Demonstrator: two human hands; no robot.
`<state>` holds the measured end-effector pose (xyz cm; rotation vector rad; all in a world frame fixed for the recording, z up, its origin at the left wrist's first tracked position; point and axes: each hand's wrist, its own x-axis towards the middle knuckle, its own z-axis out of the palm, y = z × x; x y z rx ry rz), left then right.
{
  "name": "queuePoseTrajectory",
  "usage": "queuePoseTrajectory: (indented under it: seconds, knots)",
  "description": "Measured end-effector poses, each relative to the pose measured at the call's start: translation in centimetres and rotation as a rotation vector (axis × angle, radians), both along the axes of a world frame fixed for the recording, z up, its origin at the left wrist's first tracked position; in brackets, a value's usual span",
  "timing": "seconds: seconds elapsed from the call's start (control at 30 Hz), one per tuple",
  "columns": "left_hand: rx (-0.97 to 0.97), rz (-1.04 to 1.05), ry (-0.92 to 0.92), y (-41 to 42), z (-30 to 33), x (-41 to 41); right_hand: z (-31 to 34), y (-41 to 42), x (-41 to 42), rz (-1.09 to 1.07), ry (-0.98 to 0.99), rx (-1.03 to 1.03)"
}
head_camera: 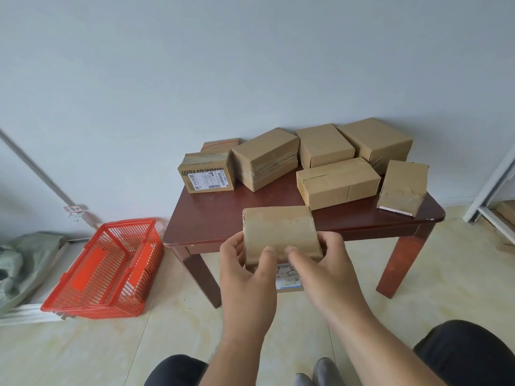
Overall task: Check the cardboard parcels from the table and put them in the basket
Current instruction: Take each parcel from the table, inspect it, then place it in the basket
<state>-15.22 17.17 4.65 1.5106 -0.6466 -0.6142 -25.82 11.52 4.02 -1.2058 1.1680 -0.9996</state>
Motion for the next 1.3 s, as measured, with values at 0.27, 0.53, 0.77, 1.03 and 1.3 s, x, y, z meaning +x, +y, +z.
queuePoseTrajectory:
  seconds: [0.27, 0.53, 0.77, 1.03, 1.3]
  knots:
    - [0.017, -0.010, -0.053, -0.9, 0.4, 1.2, -0.2, -0.4, -0.1, -0.011, 0.126, -0.165]
    - [0.048, -0.046, -0.121, -0.4, -0.3, 0.9, -0.3, -0.6, -0.3, -0.091, 0.120, -0.126]
    - [0.056, -0.021, -0.049, -0.4, 0.1, 0.6, -1.0, -0.3, -0.3, -0.080, 0.143, -0.151]
    - [0.031, -0.016, -0.069, -0.3, 0.2, 0.2, -0.9, -0.6, -0.5, -0.088, 0.143, -0.158]
    - [0.046, -0.003, -0.112, -0.4, 0.0, 0.4, -1.0, -0.3, -0.4, -0.091, 0.175, -0.172]
